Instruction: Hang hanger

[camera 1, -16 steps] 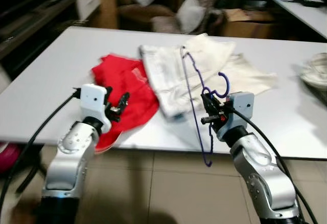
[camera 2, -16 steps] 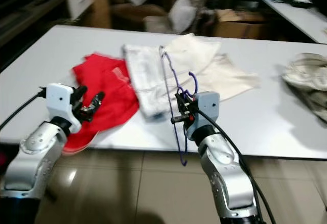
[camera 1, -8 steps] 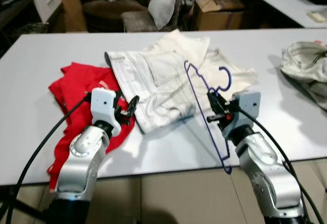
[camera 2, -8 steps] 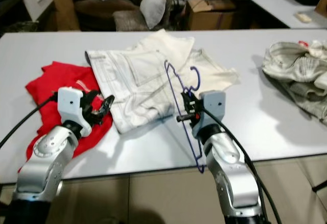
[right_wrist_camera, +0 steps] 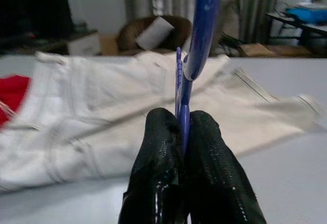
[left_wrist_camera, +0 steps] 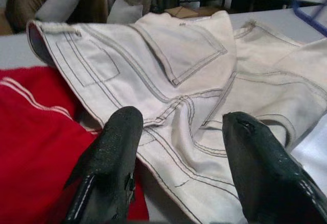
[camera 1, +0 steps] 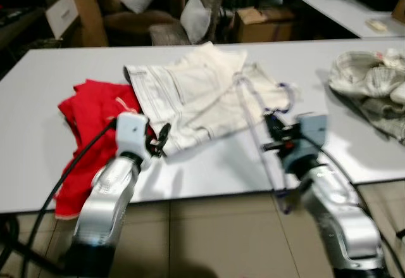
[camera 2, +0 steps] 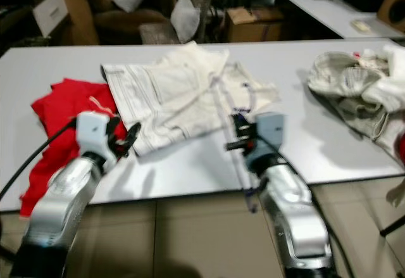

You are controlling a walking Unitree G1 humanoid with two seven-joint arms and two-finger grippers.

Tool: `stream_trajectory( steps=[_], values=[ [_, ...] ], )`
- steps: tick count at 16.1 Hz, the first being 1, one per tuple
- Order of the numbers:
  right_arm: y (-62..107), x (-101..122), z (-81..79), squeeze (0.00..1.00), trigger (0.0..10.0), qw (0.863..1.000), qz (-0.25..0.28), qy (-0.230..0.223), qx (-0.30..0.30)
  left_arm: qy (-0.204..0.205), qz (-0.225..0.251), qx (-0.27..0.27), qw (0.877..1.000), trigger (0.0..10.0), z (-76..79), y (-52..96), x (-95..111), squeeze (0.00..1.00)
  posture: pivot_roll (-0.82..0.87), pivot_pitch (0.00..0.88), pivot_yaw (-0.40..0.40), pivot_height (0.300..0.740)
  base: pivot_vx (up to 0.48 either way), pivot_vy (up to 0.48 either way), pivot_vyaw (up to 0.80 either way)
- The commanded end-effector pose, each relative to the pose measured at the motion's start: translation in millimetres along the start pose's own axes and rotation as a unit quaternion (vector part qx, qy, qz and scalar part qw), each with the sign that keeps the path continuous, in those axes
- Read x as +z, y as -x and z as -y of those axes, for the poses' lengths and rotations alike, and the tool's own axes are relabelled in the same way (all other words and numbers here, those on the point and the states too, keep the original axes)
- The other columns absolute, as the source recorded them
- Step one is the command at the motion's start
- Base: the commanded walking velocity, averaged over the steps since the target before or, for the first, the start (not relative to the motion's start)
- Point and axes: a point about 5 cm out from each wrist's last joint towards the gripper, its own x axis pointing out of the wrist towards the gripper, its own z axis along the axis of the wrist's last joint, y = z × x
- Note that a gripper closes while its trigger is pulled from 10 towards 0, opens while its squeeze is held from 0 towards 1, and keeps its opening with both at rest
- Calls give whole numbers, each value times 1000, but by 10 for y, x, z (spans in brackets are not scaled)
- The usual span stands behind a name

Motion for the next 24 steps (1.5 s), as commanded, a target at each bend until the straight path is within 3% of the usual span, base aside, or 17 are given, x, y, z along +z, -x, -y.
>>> stream_trajectory(
  steps=[1, 4, 7, 8, 9, 10, 12, 14, 15, 16, 17, 18, 21, 24],
  values=[
    [-11, 19, -4, 0, 10000, 1000, 4, 6, 2, 31, -27, 6, 999, 10000, -97, 11, -87, 1000, -68, 0, -3, 740, 0, 0, 0],
    [-4, 39, 77, 0, 10000, 1000, 6, 13, -10, 32, -57, 19, 998, 10000, -132, -36, -172, 1000, -78, 0, 5, 740, 0, 0, 0],
    [-12, 40, 94, 0, 10000, 1000, 6, 15, -13, 102, -74, -8, 992, 10000, -30, -137, -244, 1000, -77, 0, 4, 740, 0, 0, 0],
    [-22, 37, 82, 0, 10000, 1000, 7, 14, -12, 124, -88, -22, 988, 10000, 24, -184, -284, 894, -78, 0, 7, 740, 0, 0, 0],
    [-29, 34, 71, 0, 10000, 1000, 7, 14, -11, 134, -100, -35, 985, 10000, 59, -212, -316, 612, -79, 0, 10, 740, 0, 0, 0],
    [-32, 32, 61, 0, 10000, 1000, 7, 14, -10, 146, -107, -43, 982, 10000, 81, -244, -341, 0, -81, 0, 15, 740, 0, 0, 0],
    [-25, 19, 53, 0, 10000, 1000, 8, 13, -11, 156, -123, -45, 979, 10000, 82, -300, -410, 0, -86, 0, 25, 740, 0, 0, 0],
    [-19, 13, 56, 0, 10000, 1000, 9, 13, -14, 139, -137, -34, 980, 10000, 63, -342, -493, 0, -90, 0, 30, 740, 0, 0, 0],
    [-17, 15, 59, 0, 10000, 1000, 9, 13, -16, 139, -129, -37, 981, 6980, 70, -364, -484, 0, -90, 0, 31, 740, 0, 0, 0],
    [-15, 15, 62, 0, 10000, 1000, 10, 13, -16, 155, -115, -45, 980, 1843, 94, -386, -452, 0, -90, 0, 31, 740, 0, 0, 0],
    [-14, 14, 62, 0, 10000, 1000, 10, 14, -17, 178, -103, -56, 977, 0, 129, -400, -423, 0, -90, 0, 31, 740, 0, 0, 0],
    [-18, 12, 63, 0, 10000, 1000, 10, 14, -16, 221, -93, -78, 968, 0, 186, -420, -401, 0, -88, 0, 29, 740, 0, 0, 0],
    [-27, 6, 59, 0, 10000, 1000, 9, 16, -14, 268, -82, -107, 954, 0, 260, -427, -387, 0, -86, 0, 25, 740, 0, 0, 0],
    [-34, 1, 62, 0, 10000, 1000, 8, 17, -13, 284, -77, -118, 948, 0, 266, -422, -378, 0, -79, 0, 18, 740, 0, 0, 0]
  ],
)
